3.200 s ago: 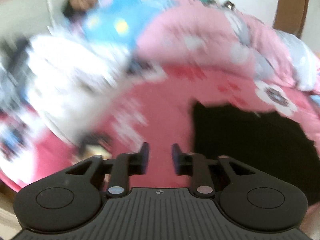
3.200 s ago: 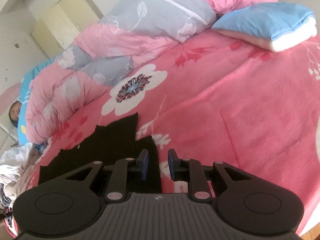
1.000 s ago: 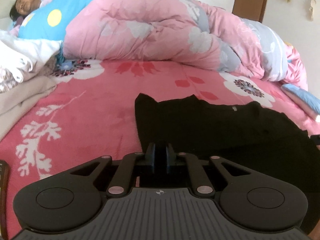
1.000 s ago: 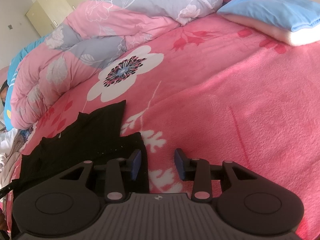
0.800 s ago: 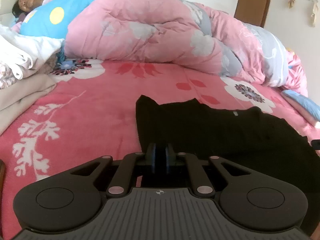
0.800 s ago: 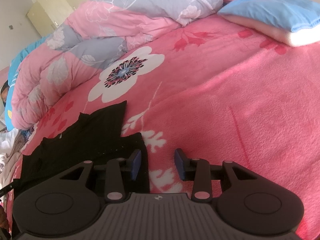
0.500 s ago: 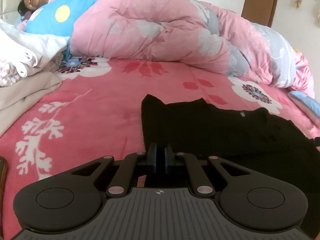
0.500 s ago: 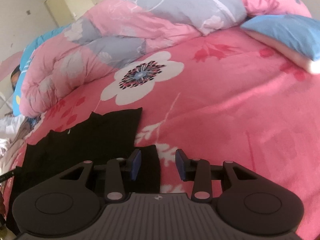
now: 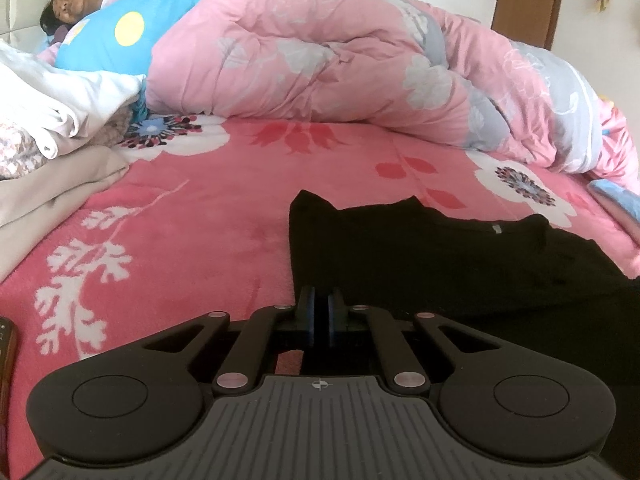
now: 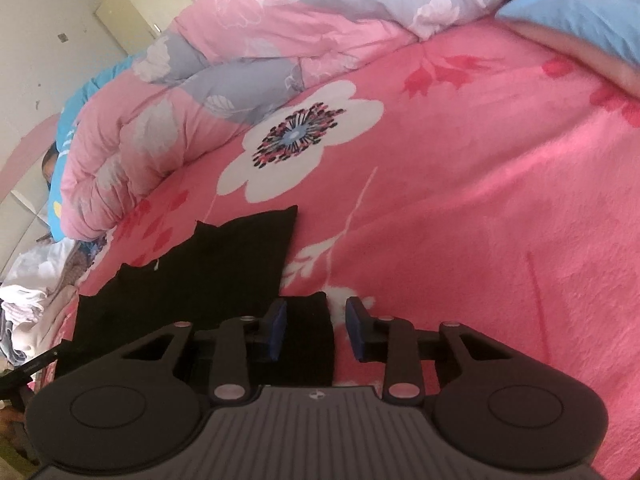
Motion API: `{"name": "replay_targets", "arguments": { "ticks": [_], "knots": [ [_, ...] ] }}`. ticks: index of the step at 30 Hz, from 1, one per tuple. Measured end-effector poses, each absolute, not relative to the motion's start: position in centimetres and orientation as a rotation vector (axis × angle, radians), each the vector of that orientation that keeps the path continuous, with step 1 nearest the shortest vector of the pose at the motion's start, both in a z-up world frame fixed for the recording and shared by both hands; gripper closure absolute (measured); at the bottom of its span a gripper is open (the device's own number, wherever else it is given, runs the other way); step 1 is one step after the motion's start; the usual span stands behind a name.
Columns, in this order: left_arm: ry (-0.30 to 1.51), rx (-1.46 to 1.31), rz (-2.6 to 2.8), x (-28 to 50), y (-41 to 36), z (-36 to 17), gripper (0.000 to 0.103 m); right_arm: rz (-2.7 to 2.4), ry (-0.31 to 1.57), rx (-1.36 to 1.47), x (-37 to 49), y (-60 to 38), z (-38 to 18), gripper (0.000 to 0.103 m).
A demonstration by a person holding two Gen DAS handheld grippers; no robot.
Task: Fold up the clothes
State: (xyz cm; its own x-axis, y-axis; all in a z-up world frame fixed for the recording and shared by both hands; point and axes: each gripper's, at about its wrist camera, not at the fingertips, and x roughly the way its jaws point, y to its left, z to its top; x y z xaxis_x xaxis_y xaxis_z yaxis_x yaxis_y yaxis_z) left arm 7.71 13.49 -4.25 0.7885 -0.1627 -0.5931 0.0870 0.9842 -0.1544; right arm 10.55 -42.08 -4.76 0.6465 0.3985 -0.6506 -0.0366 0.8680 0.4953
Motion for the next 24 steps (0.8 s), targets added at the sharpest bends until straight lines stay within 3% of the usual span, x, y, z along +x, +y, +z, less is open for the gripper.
{"name": "replay_targets", "arguments": {
  "ticks": [1, 4, 24],
  "knots": [
    [0.647, -0.121, -0.131, 7.7, 13.4, -4.2, 0.099, 0.264, 0.839, 0.467, 10.6, -41.9, -4.8, 0.083],
    [0.637, -0.123, -0.118, 7.6, 13.3, -4.1, 0.1, 0.25, 0.837, 0.431, 10.7, -41.3, -4.8, 0.098],
    [0.475, -0.071, -0.095, 7.2, 12.9, 1.6, 0.1, 0.204, 0.573, 0.324, 8.8, -39.7, 1.9, 0.1]
  ]
}}
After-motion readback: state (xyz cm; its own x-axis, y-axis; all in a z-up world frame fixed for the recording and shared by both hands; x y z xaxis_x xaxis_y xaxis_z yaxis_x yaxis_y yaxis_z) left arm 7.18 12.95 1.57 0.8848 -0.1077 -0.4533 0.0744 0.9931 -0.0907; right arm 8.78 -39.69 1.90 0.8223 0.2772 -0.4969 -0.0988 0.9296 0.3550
